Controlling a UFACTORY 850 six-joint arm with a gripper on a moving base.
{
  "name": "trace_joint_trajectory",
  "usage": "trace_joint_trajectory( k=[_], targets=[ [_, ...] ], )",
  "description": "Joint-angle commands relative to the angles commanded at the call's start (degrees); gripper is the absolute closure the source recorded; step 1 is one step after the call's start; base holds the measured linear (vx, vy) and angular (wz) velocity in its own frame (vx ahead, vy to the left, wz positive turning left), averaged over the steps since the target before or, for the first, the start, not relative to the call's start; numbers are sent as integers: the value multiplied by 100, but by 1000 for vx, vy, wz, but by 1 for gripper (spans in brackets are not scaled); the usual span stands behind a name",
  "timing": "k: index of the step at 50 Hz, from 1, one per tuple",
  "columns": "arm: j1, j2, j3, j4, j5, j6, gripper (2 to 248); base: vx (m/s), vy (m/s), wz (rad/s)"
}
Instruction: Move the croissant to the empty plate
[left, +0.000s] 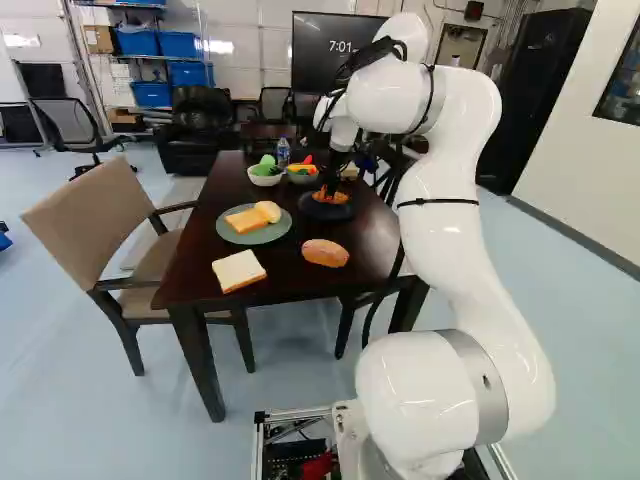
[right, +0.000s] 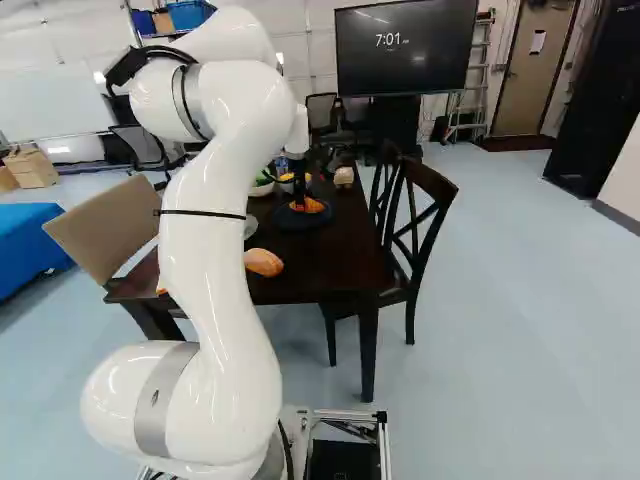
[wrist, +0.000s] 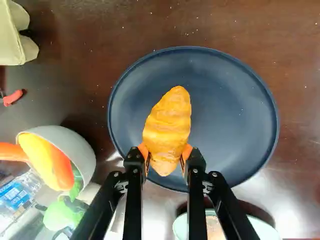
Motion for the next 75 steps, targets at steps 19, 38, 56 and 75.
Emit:
trace_joint_trajectory(
  k=[19, 38, 56, 75],
  targets=[
    [0, 0, 0, 0, 0, 0, 55, 0, 0, 0],
    [30, 253, 233, 0, 0, 0, 3, 0, 0, 0],
    [101, 889, 845, 0, -36, 0, 3, 0, 0, 0],
    [104, 1397, 1214, 0, -140, 0, 3, 0, 0, 0]
  ],
)
